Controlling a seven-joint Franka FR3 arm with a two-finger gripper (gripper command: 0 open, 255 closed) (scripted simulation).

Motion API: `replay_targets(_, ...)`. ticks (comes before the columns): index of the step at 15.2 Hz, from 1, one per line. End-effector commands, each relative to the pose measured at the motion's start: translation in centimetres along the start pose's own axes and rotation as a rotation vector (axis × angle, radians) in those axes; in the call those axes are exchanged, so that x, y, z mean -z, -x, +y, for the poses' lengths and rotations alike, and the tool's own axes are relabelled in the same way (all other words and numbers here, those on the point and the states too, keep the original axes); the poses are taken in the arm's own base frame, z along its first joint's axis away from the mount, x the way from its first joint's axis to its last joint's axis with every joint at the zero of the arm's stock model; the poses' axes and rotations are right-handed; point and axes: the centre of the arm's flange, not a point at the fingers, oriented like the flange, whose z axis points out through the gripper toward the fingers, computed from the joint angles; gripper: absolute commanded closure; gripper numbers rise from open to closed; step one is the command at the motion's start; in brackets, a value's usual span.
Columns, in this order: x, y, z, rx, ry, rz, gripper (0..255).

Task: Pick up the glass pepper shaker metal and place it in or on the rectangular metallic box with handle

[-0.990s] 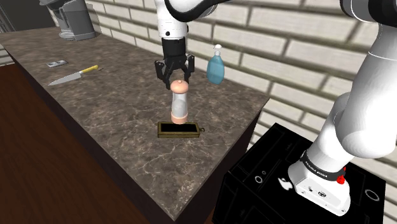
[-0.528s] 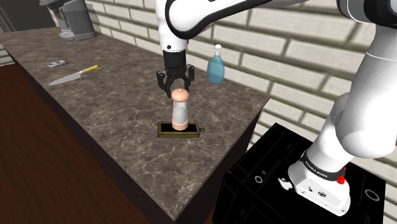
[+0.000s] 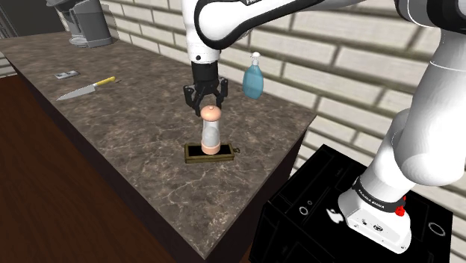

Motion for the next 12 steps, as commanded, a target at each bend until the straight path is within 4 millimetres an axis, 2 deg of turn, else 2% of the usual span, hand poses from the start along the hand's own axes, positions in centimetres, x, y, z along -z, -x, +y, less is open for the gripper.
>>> replay_targets(1, -0.2, 0.0, 0.1, -0.001, 0.003, -0.004, 0)
replay_targets(6, -0.2, 0.0, 0.1, -0.001, 0.003, -0.004, 0)
replay_targets(10, 4.8, -0.1, 0.0, -0.001, 0.003, -0.004, 0)
replay_targets(12, 4.8, 0.0, 0.0, -0.001, 0.003, -0.004, 0)
